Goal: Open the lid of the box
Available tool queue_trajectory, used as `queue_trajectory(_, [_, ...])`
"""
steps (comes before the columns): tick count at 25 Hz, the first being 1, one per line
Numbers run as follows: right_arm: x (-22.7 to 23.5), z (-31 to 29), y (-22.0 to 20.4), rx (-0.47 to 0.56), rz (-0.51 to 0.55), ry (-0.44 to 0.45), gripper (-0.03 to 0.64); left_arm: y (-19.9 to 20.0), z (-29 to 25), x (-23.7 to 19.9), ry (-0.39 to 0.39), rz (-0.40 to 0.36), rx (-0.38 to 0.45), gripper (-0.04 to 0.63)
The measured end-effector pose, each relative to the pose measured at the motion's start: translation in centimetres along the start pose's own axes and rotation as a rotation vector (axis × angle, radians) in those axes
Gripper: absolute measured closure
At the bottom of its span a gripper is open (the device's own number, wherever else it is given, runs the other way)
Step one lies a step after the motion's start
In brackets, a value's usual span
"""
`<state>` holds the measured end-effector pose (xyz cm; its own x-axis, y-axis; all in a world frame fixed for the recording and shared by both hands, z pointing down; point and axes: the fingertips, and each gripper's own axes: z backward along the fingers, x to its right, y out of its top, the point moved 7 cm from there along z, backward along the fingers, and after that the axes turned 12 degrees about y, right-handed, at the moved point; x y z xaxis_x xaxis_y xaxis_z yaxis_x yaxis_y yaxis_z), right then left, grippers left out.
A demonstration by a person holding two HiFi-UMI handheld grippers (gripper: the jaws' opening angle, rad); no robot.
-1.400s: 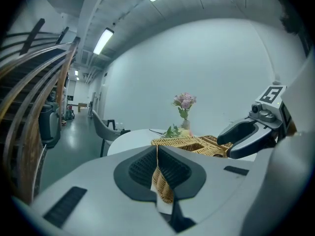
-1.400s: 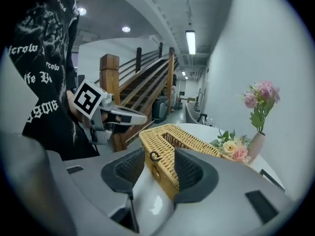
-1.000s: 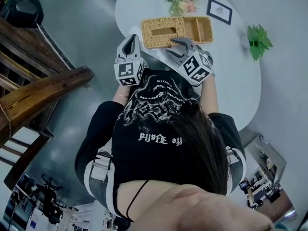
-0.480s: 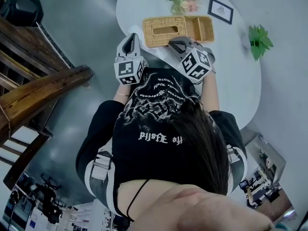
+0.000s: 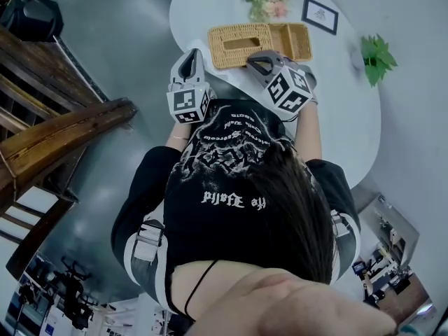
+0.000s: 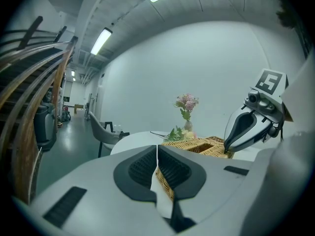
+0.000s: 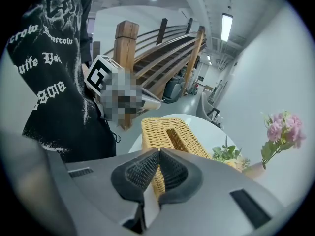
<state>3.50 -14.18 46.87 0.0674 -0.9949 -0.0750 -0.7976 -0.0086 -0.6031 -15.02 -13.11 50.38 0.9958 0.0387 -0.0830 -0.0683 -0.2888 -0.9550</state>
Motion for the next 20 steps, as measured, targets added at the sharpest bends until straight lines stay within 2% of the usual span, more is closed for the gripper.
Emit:
queue_trajectory(12, [1.3, 1.7, 1.6, -0.027, 0.034, -0.002, 0.583, 0.3, -0.6, -0.2, -0.038, -0.025, 0.008, 0.571])
queue_trajectory(20, [2.9, 3.1, 3.2, -0.034, 0.09, -0.012, 0.583, 0.3, -0.8, -0.5, -0.034, -0.029, 0.013, 0.571])
